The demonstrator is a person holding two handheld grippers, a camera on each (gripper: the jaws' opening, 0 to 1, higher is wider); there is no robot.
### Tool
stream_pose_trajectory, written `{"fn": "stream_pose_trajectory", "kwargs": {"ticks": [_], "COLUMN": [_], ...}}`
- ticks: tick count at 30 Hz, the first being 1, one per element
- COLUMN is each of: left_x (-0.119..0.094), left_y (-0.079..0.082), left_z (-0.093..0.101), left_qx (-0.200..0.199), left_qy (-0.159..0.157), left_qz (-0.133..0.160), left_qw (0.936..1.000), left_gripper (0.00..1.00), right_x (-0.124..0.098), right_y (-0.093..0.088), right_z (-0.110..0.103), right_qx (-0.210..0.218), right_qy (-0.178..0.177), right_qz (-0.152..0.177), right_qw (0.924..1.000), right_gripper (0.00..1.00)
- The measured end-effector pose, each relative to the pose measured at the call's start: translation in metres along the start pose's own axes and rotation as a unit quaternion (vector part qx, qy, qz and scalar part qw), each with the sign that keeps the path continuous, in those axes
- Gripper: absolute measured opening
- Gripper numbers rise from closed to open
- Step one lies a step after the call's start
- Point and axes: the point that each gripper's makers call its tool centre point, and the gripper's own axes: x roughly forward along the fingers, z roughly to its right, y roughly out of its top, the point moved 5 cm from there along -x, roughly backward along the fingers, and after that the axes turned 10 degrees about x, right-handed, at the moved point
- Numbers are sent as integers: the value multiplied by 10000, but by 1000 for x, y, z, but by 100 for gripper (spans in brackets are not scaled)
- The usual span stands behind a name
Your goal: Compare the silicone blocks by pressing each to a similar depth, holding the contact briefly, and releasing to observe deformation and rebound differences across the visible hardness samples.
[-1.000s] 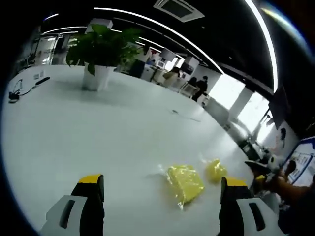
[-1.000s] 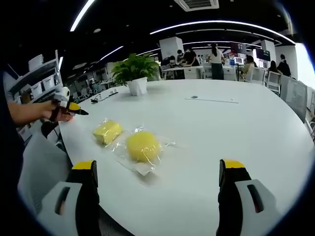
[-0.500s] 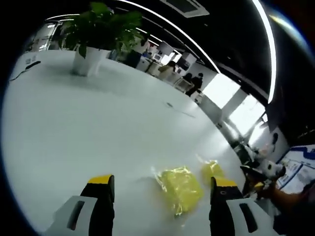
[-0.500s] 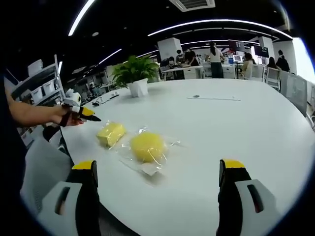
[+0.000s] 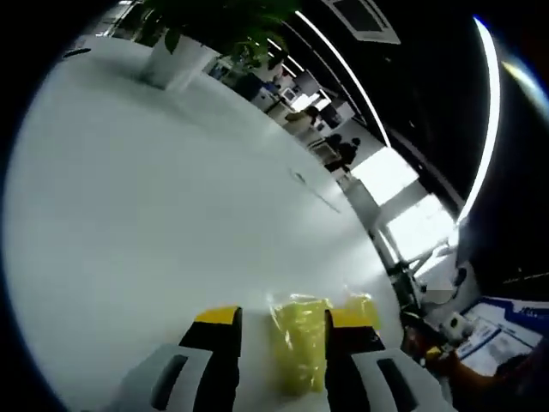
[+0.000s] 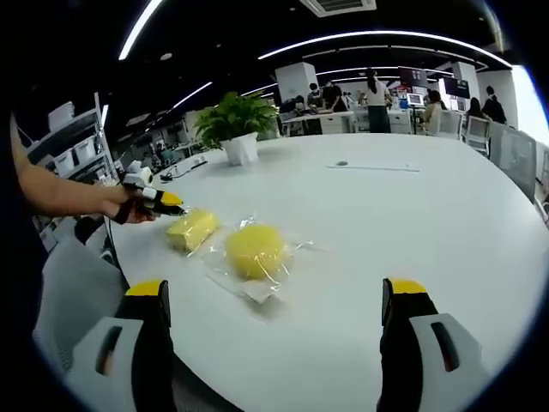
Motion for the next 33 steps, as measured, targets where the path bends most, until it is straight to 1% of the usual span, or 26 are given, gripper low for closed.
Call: {"fn": "stream_pose_trajectory", "kwargs": {"ticks": [3, 5, 7, 9, 12, 13, 14, 15, 17, 18, 19, 20, 21, 22, 23, 25, 26, 29, 31, 33], "left_x": [5, 8, 11, 12, 13, 15, 16, 16, 17, 18, 19, 18, 18, 19, 19, 20, 19, 18, 17, 16], "left_y": [-1, -3, -5, -6, -6, -7, -8, -8, -8, -7, -8, -9, -9, -10, -10, -11, -11, -12, -12, -12], "left_z": [-1, -2, 1, 1, -1, -1, 2, 5, 5, 0, 1, 2, 2, 1, 1, 0, 2, 3, 3, 5], "left_qx": [-41, -64, -123, -129, -43, -68, -193, -333, -216, -18, -120, -174, -381, -426, -373, -482, -605, -526, -356, -363], "left_qy": [-3, -18, -168, -153, -105, -137, -263, -388, -405, -276, -204, -254, -225, -195, -243, -274, -296, -306, -296, -303], "left_qz": [-26, -56, -61, -52, -18, -8, -42, -14, 57, 106, 96, 101, 105, 79, 100, 77, 55, 49, 41, 28], "left_qw": [10000, 10000, 9998, 9998, 9999, 9999, 9995, 9987, 9989, 9996, 9997, 9995, 9990, 9989, 9990, 9984, 9977, 9981, 9989, 9989], "left_gripper": [34, 27, 26, 25, 19, 16, 12, 10, 8, 8, 7, 3, 2, 2, 1, 1, 1, 2, 2, 0], "right_x": [1, 1, 2, 2, 2, 2, 2, 2, 2, 2, 2, 2, 1, 1, 1, 1, 1, 0, 0, -1], "right_y": [2, 4, 4, 3, 0, 0, 0, -1, -1, -2, -2, -2, -2, -2, -2, -2, -2, -2, -2, -3], "right_z": [0, 0, 1, 2, 2, 1, 1, 1, 1, 1, 1, 2, 2, 2, 2, 1, 1, 2, 1, 1], "right_qx": [25, 63, 123, 90, 74, 110, 131, 126, 120, 122, 119, 125, 136, 139, 128, 110, 107, 117, 109, 104], "right_qy": [6, 30, 46, 12, -18, -12, -14, -18, -18, -18, -24, -32, -34, -36, -38, -36, -39, -48, -47, -46], "right_qz": [32, 81, 111, 83, 45, 64, 69, 66, 59, 55, 53, 56, 60, 63, 55, 48, 48, 63, 57, 55], "right_qw": [10000, 9999, 9999, 9999, 10000, 9999, 9999, 9999, 9999, 9999, 9999, 9999, 9999, 9999, 9999, 9999, 9999, 9999, 9999, 9999], "right_gripper": [96, 96, 96, 96, 96, 96, 96, 96, 96, 96, 96, 96, 96, 96, 96, 96, 96, 96, 96, 96]}}
